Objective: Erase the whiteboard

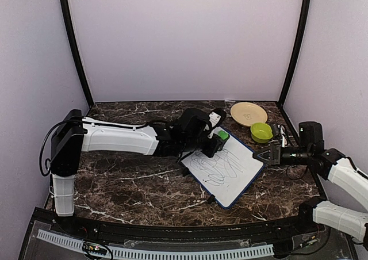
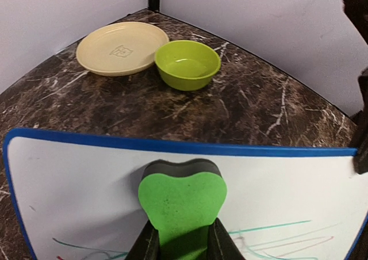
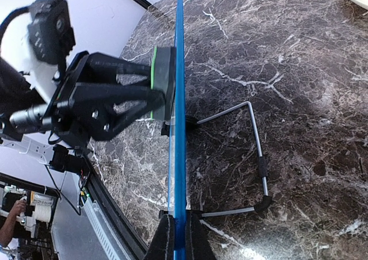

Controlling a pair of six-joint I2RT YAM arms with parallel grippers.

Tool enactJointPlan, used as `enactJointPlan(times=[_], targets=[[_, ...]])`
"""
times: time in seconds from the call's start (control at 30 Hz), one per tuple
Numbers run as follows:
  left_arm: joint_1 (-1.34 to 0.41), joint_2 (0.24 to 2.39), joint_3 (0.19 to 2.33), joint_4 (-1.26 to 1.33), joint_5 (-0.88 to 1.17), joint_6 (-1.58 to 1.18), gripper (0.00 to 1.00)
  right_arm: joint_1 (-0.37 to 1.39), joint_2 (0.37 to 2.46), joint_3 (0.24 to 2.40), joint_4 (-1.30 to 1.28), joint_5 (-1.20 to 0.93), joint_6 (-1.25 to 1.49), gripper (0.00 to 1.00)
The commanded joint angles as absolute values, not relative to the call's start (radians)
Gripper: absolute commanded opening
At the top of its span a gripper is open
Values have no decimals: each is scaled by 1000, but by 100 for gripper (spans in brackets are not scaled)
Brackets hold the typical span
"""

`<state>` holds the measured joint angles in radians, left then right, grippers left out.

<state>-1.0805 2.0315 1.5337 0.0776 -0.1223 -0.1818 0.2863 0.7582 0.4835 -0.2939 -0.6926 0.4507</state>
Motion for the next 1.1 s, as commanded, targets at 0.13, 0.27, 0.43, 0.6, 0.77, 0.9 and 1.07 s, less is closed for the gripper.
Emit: enactJointPlan(times=[0.13, 0.27, 0.43, 0.6, 0.77, 0.9, 1.07], targets=[[-1004, 2013, 1481, 65, -179, -163, 0, 298, 742, 480, -268, -730, 439, 0], [-1023, 2009, 1451, 115, -147, -135, 0, 298, 741, 481, -268, -730, 441, 0], [-1100, 2012, 1443, 173, -152, -52, 0, 298, 746, 483, -268, -730, 440, 0], [-1170, 2023, 1450, 178, -120, -45, 0, 298, 740, 483, -271, -723, 442, 0], [-1214, 2032, 1441, 173, -84, -64, 0, 298, 740, 483, -269, -723, 441, 0], [-1203, 2027, 1416, 167, -148, -92, 0, 298, 741, 482, -270, -722, 441, 0], [-1128, 1982, 1351, 178, -162, -150, 0, 298, 743, 484, -272, -720, 439, 0]])
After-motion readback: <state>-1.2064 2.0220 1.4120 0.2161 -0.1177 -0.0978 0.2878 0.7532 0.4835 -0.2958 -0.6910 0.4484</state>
